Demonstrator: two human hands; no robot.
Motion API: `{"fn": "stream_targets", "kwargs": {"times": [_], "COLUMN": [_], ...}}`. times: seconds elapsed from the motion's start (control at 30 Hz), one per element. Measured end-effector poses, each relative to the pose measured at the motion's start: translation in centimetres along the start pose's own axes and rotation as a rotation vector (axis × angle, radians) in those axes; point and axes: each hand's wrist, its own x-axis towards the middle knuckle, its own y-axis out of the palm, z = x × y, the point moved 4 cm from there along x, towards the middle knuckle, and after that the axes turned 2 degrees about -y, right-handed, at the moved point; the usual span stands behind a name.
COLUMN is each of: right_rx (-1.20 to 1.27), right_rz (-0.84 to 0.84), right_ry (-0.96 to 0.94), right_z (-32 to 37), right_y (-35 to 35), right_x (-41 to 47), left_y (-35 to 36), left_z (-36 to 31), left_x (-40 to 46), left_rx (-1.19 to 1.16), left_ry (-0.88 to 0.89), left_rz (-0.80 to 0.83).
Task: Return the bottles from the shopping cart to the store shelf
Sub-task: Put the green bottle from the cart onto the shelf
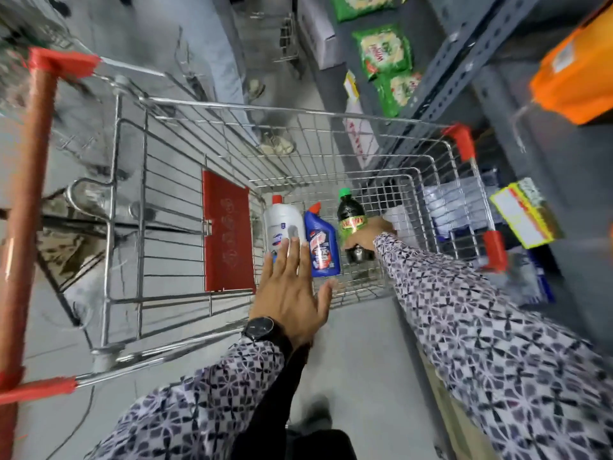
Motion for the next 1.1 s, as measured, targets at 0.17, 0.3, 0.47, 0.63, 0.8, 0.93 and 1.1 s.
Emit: {"fn": "stream_targets", "kwargs": {"times": [0.17, 0.3, 0.47, 0.63, 0.8, 0.93, 1.1], "right_rx": [0.131, 0.291, 0.453, 0.493, 0.477, 0.551, 0.595], "right_rz": [-0.173, -0.463, -0.854, -1.218, -1.542, -1.66, -1.736], "right_ry": [-0.19, -0.347, -0.491, -0.502, -0.378, -0.269, -0.156], "right_z": [0.6, -1.1, -6.4, -13.7, -20.9, -25.0, -28.3], "right_y": [-5.9, -12.6, -21.0, -25.1, -24.2, -22.0, -19.3], "right_x": [-10.4, -24.0, -45.9, -64.5, -75.4, -79.1, -79.5], "left_y": [-2.4, -9.8, -20.6, -25.7, -25.3, -21.2, -18.7], "left_z": [-0.7, -6.5, -19.7, -34.2, -49.0, -58.3, -59.9], "left_x": [-1.7, -5.9, -14.7, -23.6, -30.1, -29.6, -27.9], "left_rx": [-0.024, -0.091, -0.255, -0.336, -0.16, 0.305, 0.537], "left_ry": [0.046, 0.264, 0.675, 1.099, 1.332, 1.301, 1.304], "left_rz": [-0.086, -0.311, -0.643, -0.752, -0.39, -0.244, -0.244]}}
